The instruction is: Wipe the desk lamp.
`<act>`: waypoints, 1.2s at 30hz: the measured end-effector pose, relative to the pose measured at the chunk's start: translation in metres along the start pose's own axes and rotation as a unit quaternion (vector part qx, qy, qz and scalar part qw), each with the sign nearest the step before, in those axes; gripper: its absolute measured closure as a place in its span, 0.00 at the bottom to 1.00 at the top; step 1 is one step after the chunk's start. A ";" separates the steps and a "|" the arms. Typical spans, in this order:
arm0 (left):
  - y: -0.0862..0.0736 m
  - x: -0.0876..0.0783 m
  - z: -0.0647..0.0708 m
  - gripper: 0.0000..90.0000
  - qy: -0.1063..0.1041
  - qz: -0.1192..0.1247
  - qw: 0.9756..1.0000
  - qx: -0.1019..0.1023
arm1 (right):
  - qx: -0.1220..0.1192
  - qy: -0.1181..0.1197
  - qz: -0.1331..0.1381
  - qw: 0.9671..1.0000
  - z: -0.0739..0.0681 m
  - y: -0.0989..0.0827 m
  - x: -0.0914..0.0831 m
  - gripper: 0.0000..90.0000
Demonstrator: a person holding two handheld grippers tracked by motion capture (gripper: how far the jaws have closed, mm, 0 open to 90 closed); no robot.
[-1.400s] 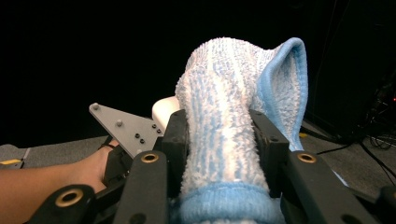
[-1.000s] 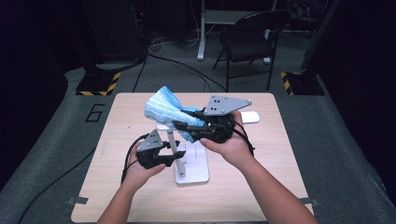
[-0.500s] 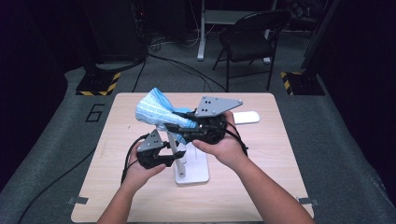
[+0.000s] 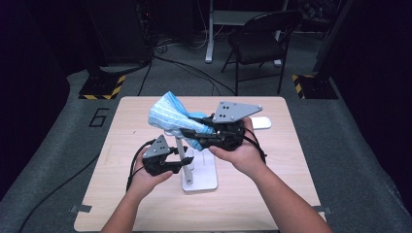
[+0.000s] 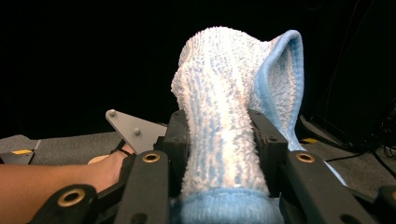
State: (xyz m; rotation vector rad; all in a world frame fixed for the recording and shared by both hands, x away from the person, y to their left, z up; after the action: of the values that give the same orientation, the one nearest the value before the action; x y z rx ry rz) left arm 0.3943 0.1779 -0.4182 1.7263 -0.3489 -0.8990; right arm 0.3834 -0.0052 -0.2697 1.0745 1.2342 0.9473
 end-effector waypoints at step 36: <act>-0.002 0.000 -0.002 0.59 -0.012 0.002 1.000 -0.003 | 0.035 -0.065 0.001 0.997 0.017 -0.033 -0.092 0.70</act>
State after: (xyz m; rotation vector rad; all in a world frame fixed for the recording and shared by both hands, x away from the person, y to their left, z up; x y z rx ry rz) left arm 0.3957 0.1802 -0.4197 1.7105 -0.3645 -0.9181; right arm 0.3894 -0.1039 -0.2791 1.1746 1.1659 0.8266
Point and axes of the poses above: each handheld gripper's, and its own axes: x roughly forward along the jaws, y roughly out of its top, z roughly to its right, the point moved 3 cm from there along x, roughly forward along the jaws, and after that the axes turned 14 degrees about y, right-handed, at the moved point
